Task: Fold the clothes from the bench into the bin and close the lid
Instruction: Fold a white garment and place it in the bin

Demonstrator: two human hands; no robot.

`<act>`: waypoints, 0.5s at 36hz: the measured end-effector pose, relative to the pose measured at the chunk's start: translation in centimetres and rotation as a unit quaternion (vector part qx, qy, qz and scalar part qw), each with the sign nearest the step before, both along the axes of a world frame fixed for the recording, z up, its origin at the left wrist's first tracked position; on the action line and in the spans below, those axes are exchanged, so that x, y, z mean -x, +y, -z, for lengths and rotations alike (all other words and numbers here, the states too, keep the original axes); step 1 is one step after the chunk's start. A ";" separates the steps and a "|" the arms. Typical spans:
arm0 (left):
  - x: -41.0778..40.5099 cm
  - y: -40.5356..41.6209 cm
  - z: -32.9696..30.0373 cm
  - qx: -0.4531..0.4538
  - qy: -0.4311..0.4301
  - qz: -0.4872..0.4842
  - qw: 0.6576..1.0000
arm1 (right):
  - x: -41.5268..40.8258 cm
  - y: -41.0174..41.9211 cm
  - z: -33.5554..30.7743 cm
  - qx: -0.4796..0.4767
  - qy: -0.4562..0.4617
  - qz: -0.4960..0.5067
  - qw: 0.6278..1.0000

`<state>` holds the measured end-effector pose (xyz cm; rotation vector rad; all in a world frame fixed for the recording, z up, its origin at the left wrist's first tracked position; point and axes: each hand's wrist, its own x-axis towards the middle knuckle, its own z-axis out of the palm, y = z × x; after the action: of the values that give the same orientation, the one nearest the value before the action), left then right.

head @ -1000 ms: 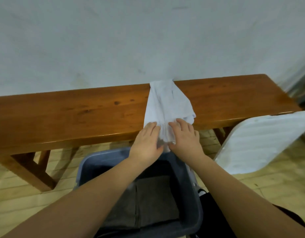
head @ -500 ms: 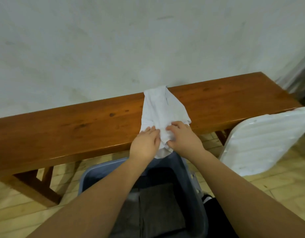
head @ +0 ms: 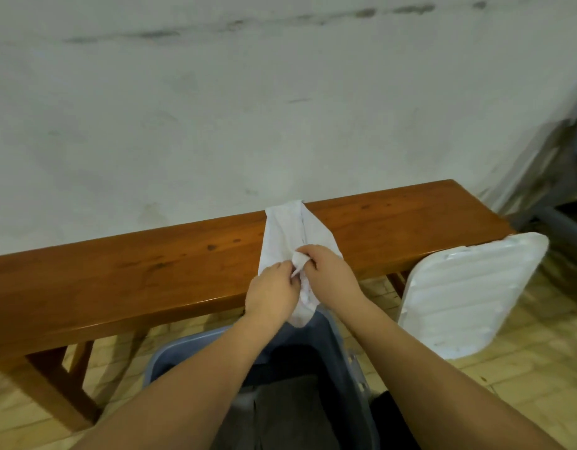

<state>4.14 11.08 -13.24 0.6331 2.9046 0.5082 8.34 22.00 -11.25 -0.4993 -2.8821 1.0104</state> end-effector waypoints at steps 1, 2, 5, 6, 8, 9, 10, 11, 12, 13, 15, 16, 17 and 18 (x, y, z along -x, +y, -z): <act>0.0 -0.4 -1.0 -0.012 0.002 0.000 1.000 | 0.0 0.0 -0.8 -0.002 -0.003 -0.001 1.000; 0.0 -0.7 -1.7 -0.034 -0.004 -0.004 0.999 | 0.0 0.2 -1.3 0.001 0.002 -0.002 1.000; -0.5 -2.1 -4.5 -0.184 -0.024 -0.041 0.982 | -0.5 0.0 -3.5 0.056 0.071 -0.017 0.996; -0.8 -2.6 -5.5 -0.229 -0.036 -0.059 0.971 | -0.7 -0.1 -4.3 0.056 0.084 -0.025 0.995; -0.8 -3.2 -7.3 -0.293 -0.062 -0.092 0.950 | -0.9 -0.4 -5.9 0.071 0.100 -0.024 0.992; -0.7 -3.6 -8.3 -0.320 -0.068 -0.100 0.940 | -1.0 -0.7 -6.8 0.072 0.109 -0.027 0.991; -0.6 -4.0 -9.4 -0.349 -0.072 -0.107 0.928 | -1.1 -0.9 -7.8 0.069 0.117 -0.034 0.990; -0.5 -4.5 -10.5 -0.378 -0.079 -0.112 0.916 | -1.3 -1.1 -8.9 0.055 0.118 -0.047 0.990; -0.6 -5.1 -11.7 -0.404 -0.090 -0.114 0.903 | -1.4 -1.2 -9.9 0.039 0.114 -0.063 0.991; -0.7 -5.8 -12.8 -0.423 -0.096 -0.114 0.894 | -1.5 -1.4 -11.0 0.018 0.105 -0.078 0.991; -0.9 -6.9 -14.9 -0.442 -0.093 -0.108 0.885 | -1.3 -1.4 -12.7 -0.028 0.093 -0.093 0.991; -1.0 -7.4 -16.0 -0.448 -0.086 -0.108 0.883 | -1.1 -1.2 -13.6 -0.053 0.089 -0.094 0.990; -1.1 -8.1 -17.1 -0.456 -0.077 -0.112 0.880 | -1.2 -1.2 -14.5 -0.073 0.086 -0.091 0.989; -1.3 -8.8 -18.2 -0.463 -0.069 -0.116 0.876 | -1.2 -1.1 -15.2 -0.082 0.084 -0.083 0.990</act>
<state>5.43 2.30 4.92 0.2789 2.4566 1.9225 9.57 20.94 3.95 -0.1566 -2.8571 0.7804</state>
